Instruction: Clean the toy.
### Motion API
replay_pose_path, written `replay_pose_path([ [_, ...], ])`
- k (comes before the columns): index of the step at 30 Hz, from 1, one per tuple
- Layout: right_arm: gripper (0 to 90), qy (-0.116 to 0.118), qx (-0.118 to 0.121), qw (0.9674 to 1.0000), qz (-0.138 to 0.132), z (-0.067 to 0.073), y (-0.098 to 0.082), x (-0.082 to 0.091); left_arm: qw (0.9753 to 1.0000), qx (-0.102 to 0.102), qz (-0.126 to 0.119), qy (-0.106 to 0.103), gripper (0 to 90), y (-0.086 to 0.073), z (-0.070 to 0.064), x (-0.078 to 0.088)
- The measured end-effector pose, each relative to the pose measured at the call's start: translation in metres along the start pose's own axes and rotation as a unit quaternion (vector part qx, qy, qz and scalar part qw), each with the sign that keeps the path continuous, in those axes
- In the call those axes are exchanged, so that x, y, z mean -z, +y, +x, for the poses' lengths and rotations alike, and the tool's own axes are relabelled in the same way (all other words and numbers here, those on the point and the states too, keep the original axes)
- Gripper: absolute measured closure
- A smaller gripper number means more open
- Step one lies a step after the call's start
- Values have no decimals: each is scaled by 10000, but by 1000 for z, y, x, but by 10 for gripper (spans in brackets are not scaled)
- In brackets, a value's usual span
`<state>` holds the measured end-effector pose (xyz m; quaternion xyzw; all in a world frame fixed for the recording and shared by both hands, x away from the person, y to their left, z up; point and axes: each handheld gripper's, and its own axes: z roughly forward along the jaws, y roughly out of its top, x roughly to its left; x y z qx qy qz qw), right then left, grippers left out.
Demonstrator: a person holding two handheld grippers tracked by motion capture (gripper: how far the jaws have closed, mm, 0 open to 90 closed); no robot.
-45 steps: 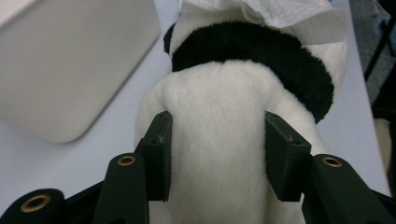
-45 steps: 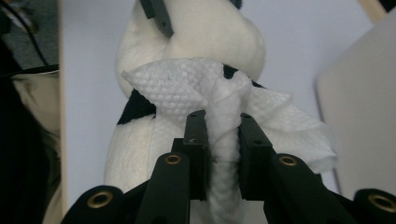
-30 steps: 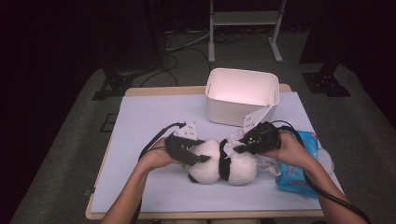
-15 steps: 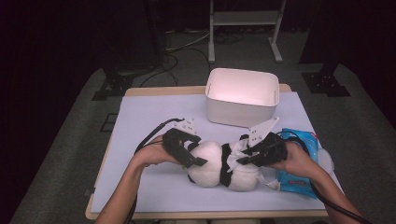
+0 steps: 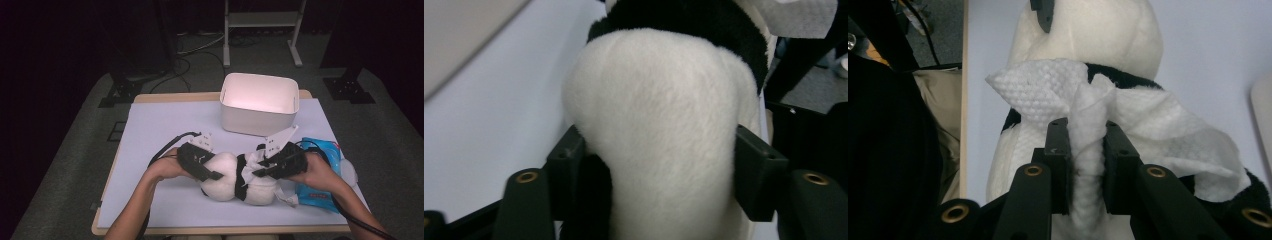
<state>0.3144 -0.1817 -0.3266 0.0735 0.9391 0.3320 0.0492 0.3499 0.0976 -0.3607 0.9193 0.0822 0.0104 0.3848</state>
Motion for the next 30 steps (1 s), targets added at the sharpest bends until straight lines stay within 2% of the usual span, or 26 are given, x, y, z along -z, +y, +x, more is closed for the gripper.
replay_pose_path([
  [4,767,-172,-48,9998,-56,-4,4,6,9988,-253,-112,405,408,5,-3,5],
  [7,767,-342,-94,9993,-79,-8,7,8,9963,-433,-100,742,415,11,-5,6],
  [10,767,-384,-166,9990,-155,-12,12,5,9957,-531,-62,761,411,15,-8,0],
  [14,766,-367,-133,9992,-105,-13,12,0,9961,-493,-67,734,398,11,-8,-1],
  [17,766,-396,-175,9990,-95,-13,4,7,9963,-490,-89,702,390,6,-9,0],
  [20,765,-475,-354,9982,-115,-14,-9,17,9964,-433,-176,706,383,2,-11,-1],
  [25,761,-570,-561,9967,-100,-17,-26,28,9959,-491,-217,733,375,3,-16,-2],
  [30,760,-550,-479,9972,-157,-16,-18,25,9957,-551,-112,733,373,4,-20,-2],
])
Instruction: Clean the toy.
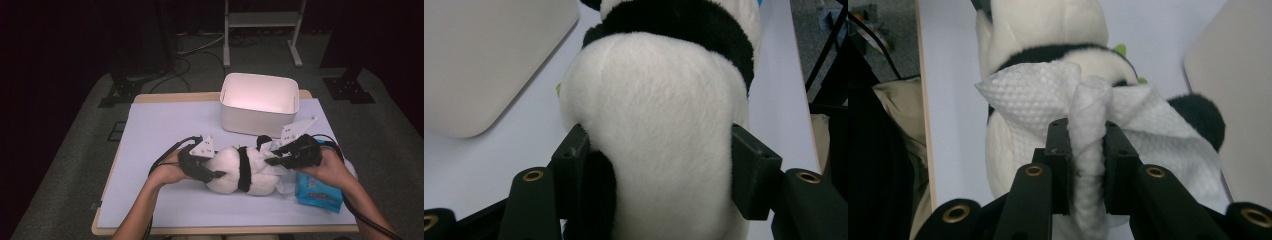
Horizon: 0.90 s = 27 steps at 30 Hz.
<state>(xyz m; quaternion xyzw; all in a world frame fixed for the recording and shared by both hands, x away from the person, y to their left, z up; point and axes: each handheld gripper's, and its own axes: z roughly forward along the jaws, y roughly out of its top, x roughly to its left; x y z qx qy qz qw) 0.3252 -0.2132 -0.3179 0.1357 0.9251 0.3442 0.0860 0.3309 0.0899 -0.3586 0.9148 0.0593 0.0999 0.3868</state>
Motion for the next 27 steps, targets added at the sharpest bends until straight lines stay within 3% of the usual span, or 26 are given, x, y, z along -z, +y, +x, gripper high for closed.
replay_pose_path([
  [5,758,77,87,9999,-111,1,11,-8,9999,61,42,-89,370,-5,-1,1],
  [10,761,283,-59,9994,-176,-4,2,-8,9997,141,-108,-175,356,-11,-1,1],
  [14,761,288,-94,9995,-126,0,-4,-6,9983,478,-217,-238,258,-12,3,-1],
  [18,761,376,-15,9993,-58,4,-6,-5,9961,767,-162,-392,156,-11,6,0],
  [22,760,435,45,9990,-53,7,-9,-4,9935,972,-135,-577,126,-14,9,-3],
  [24,759,458,41,9989,-51,7,-10,-4,9937,929,-145,-608,177,-15,8,-3],
  [27,757,513,-14,9987,-72,8,-6,-4,9965,632,-65,-542,306,-15,4,-1],
])
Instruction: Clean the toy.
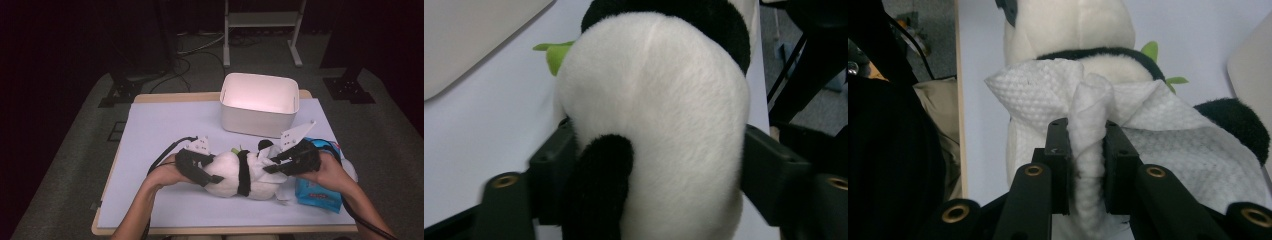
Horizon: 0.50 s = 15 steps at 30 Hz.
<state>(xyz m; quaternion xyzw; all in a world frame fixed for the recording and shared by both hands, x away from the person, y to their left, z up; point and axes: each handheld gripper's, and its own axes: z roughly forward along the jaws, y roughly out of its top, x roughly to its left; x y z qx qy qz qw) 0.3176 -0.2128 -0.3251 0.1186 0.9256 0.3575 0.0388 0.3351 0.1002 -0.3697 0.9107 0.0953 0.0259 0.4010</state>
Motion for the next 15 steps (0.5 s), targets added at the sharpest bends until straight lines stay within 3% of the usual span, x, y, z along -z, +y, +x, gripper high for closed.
replay_pose_path([
  [8,759,-100,212,9997,-113,4,20,-9,9996,-221,-64,136,337,3,-9,1],
  [12,762,-46,144,9997,-168,3,15,-7,9992,-210,-298,131,338,-5,-11,1],
  [15,762,-94,74,9998,-186,2,7,-1,9993,-199,-278,132,337,-7,-11,2],
])
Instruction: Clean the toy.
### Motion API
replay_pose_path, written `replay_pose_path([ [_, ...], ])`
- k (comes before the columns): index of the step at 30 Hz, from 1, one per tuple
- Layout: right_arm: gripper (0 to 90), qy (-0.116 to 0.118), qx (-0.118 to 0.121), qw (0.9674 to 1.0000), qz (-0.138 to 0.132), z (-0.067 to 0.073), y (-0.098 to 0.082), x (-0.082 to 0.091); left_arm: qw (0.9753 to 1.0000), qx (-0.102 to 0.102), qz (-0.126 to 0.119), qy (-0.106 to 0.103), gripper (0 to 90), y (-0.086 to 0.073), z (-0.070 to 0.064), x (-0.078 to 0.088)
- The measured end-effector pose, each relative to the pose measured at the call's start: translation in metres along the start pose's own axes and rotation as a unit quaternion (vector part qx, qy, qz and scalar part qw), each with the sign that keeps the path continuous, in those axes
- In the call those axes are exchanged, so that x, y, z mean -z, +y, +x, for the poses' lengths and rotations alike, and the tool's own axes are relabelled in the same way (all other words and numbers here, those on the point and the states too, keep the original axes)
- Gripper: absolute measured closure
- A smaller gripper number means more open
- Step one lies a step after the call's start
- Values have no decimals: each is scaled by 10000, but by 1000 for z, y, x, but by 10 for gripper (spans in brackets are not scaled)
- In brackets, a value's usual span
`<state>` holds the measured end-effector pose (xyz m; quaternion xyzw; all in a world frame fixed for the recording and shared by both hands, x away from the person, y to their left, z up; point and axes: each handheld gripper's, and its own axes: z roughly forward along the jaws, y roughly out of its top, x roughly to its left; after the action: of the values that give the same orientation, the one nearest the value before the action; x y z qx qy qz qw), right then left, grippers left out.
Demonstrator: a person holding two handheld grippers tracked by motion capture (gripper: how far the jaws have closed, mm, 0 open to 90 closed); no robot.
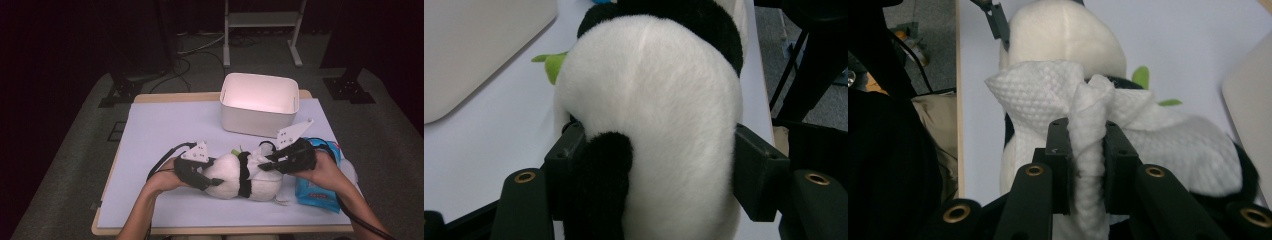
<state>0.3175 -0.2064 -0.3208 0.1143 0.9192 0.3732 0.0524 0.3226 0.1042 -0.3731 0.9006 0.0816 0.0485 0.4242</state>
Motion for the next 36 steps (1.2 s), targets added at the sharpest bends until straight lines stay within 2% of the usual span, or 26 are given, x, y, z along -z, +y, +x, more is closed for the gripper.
replay_pose_path([
  [4,761,-120,-76,9999,42,0,-10,9,10000,-14,-43,-2,335,-2,0,0],
  [10,759,-243,-401,9989,74,-4,-35,18,9999,-153,-28,13,333,-3,-3,2],
  [13,759,-283,-495,9984,43,-6,-41,20,9998,-182,-10,27,333,-2,-6,2],
  [17,758,-345,-472,9983,-13,-6,-33,20,9997,-252,13,52,334,-1,-8,1],
  [21,757,-345,-316,9989,-12,-7,-17,14,9995,-298,22,59,336,-2,-9,2],
  [25,757,-314,-280,9991,-32,-13,-5,11,9993,-366,38,68,337,-1,-11,2],
  [31,758,-369,-354,9986,101,-26,2,8,9990,-451,17,49,340,0,-13,2],
  [36,758,-395,-497,9980,76,-31,-3,12,9990,-444,5,29,340,-2,-11,3],
])
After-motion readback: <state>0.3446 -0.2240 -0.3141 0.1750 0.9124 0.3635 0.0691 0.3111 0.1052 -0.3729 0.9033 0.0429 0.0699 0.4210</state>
